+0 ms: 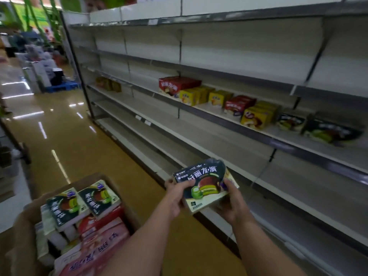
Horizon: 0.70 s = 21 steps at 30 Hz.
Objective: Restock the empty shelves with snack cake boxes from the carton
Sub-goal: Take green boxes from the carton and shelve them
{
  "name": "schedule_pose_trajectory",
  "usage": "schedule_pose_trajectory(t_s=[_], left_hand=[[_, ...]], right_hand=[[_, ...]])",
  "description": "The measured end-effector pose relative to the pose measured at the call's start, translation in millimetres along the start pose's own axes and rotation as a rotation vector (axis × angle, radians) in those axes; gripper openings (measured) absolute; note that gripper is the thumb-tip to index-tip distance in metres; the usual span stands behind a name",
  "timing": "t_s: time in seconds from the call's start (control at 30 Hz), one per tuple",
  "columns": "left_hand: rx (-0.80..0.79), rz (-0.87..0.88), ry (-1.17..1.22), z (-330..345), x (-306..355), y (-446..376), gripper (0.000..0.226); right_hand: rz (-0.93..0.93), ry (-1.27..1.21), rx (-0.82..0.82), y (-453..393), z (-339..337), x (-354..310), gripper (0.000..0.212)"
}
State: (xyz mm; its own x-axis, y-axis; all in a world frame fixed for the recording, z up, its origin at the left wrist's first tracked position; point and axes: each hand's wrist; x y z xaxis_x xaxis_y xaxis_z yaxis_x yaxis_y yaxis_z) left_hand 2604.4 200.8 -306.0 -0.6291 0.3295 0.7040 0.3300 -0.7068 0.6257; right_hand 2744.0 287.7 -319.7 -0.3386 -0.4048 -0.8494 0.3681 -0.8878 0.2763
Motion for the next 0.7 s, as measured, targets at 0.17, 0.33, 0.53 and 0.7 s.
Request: schedule_pose_trajectory(t_s=[0.17,0.33,0.53,0.7], left_hand=[[-0.166,-0.095,-0.179,51.0,-16.4,4.4,0.078],[-0.292,-0.096,-0.274,119.1,-28.3,-8.2,0.056],[-0.439,-0.019,-0.486,193.8,-29.1,-26.1,0.082],[-0.452,0.043,-0.574,234.3,-27.8,-46.0,0.096]], right_hand=[[-0.018,0.288,-0.044,18.7,-76.8,-63.9,0.060],[-0.122,0.324,0.083,32.9,-124.1,-94.2,0.056],[-0.280,0.258,0.417,26.1,-165.3,-125.4,0.086],[-0.306,0.322,0.574,16.1,-180.1,-148.4,0.081]])
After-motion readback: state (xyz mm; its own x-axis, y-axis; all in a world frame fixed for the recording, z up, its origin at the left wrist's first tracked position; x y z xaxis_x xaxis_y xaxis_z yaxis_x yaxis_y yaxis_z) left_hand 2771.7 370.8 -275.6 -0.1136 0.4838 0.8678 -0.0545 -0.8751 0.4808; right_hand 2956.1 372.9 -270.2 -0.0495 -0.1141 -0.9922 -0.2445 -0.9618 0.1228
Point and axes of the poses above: each hand's wrist, its own y-axis away from the middle knuckle, its own z-axis out of the palm, x = y × z, and after that the axes turned 13 degrees about -z, right-handed
